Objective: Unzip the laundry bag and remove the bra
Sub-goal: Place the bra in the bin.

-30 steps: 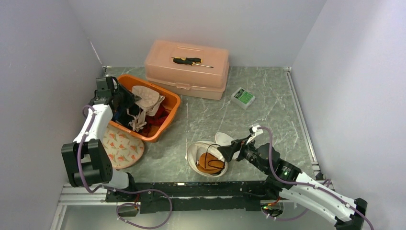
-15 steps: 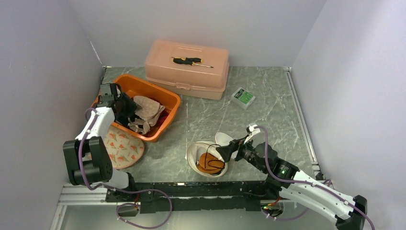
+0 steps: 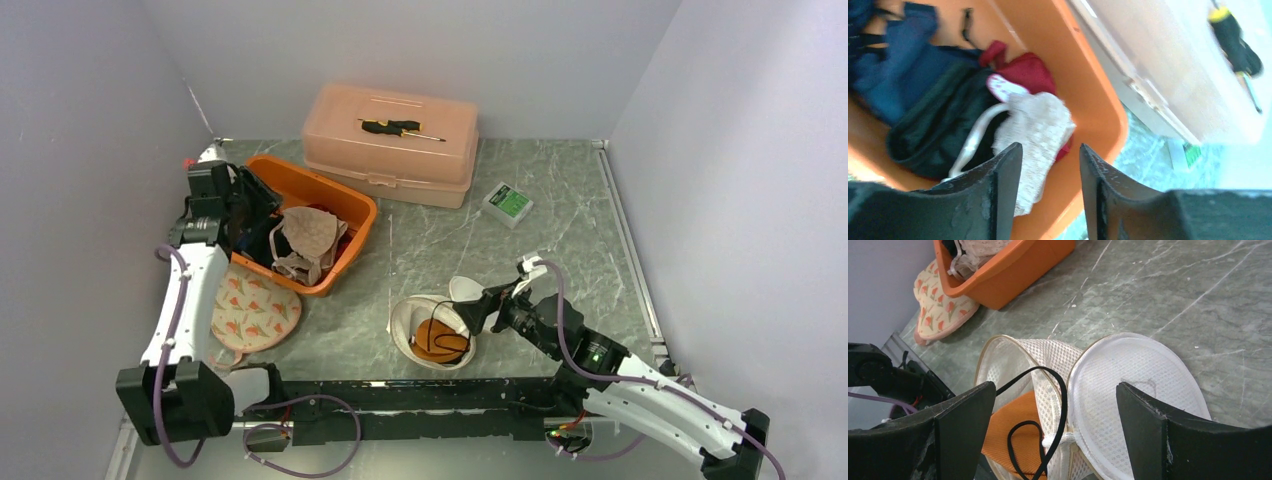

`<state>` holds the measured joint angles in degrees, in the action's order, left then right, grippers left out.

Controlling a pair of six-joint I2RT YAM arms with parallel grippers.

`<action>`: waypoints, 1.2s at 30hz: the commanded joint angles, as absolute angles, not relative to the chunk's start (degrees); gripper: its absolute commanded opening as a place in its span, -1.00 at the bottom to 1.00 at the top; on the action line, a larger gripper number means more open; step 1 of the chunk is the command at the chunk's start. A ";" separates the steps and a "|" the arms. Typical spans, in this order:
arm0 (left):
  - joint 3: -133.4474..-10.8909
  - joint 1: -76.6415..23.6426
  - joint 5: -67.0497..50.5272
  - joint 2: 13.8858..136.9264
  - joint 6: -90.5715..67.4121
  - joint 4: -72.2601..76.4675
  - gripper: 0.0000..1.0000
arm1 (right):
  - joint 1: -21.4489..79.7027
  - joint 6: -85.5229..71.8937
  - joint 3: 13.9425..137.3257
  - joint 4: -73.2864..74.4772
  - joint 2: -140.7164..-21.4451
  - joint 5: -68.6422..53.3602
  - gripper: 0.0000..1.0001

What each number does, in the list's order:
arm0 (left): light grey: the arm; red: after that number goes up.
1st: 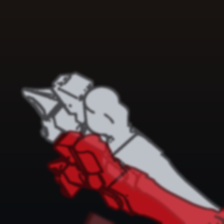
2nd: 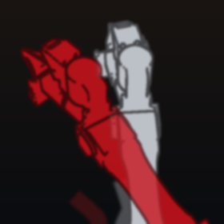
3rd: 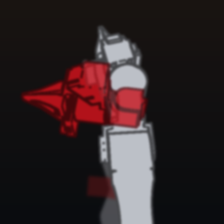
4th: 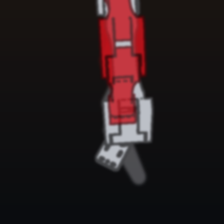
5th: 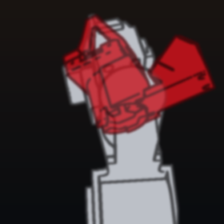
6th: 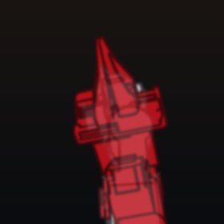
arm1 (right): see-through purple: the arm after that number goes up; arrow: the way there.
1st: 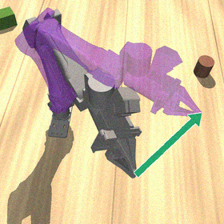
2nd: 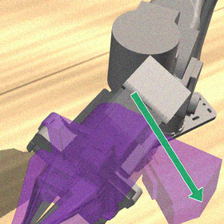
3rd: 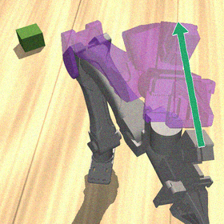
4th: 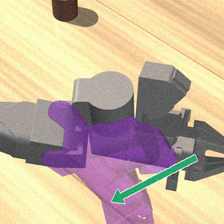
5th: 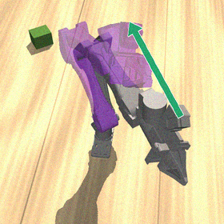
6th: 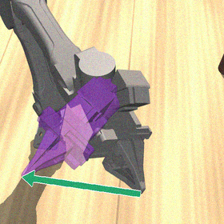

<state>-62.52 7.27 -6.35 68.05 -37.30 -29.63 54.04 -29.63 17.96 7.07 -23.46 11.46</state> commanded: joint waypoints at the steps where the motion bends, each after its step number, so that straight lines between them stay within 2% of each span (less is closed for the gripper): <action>1: -61.81 -0.50 -11.40 68.16 -36.23 -25.48 -0.07 | 54.06 -28.37 20.67 5.42 -25.42 12.47 0.88; 4: -63.24 -7.20 -10.56 71.77 -35.25 -27.03 -0.26 | 54.13 -28.61 21.22 5.77 -26.63 13.09 0.88; 7: -60.76 -7.91 -8.88 73.64 -36.54 -26.84 -0.44 | 54.07 -29.03 21.29 6.48 -26.36 13.18 0.87; 11: -57.68 -7.44 -4.80 73.98 -37.98 -27.21 -0.53 | 54.06 -29.93 21.08 8.45 -24.23 13.59 0.86; 14: -57.43 -7.45 -4.75 71.29 -38.58 -27.68 -0.51 | 54.13 -30.27 21.35 10.60 -22.70 13.51 0.86; 16: -58.31 -7.93 -6.76 68.18 -38.15 -27.72 -0.38 | 54.12 -30.09 22.61 12.21 -22.27 13.09 0.86; 18: -60.34 -9.87 -9.16 65.16 -36.45 -28.34 -0.14 | 54.14 -30.04 24.29 14.05 -22.23 13.07 0.86; 21: -62.35 -16.43 -10.89 62.11 -33.92 -29.28 0.15 | 54.06 -30.17 26.43 15.46 -22.49 13.68 0.86; 27: -57.06 -32.55 -16.05 61.68 -36.12 -27.94 0.37 | 54.14 -29.98 28.00 14.86 -25.68 15.62 0.86; 29: -54.08 -36.90 -16.99 62.14 -37.20 -26.07 0.52 | 54.07 -29.97 28.35 14.49 -28.49 14.48 0.81; 30: -52.53 -38.49 -17.55 62.48 -37.40 -24.70 0.75 | 54.01 -29.93 28.12 13.86 -29.49 13.70 0.76; 31: -51.69 -39.73 -17.76 62.85 -37.37 -24.16 0.86 | 54.03 -30.01 27.74 13.17 -30.43 13.03 0.70; 34: -49.52 -41.20 -17.19 63.59 -36.69 -24.18 0.88 | 53.87 -30.18 27.33 10.64 -33.19 9.83 0.54; 36: -47.63 -41.22 -17.64 64.01 -36.36 -23.44 0.88 | 53.85 -29.95 27.25 9.65 -35.41 7.88 0.50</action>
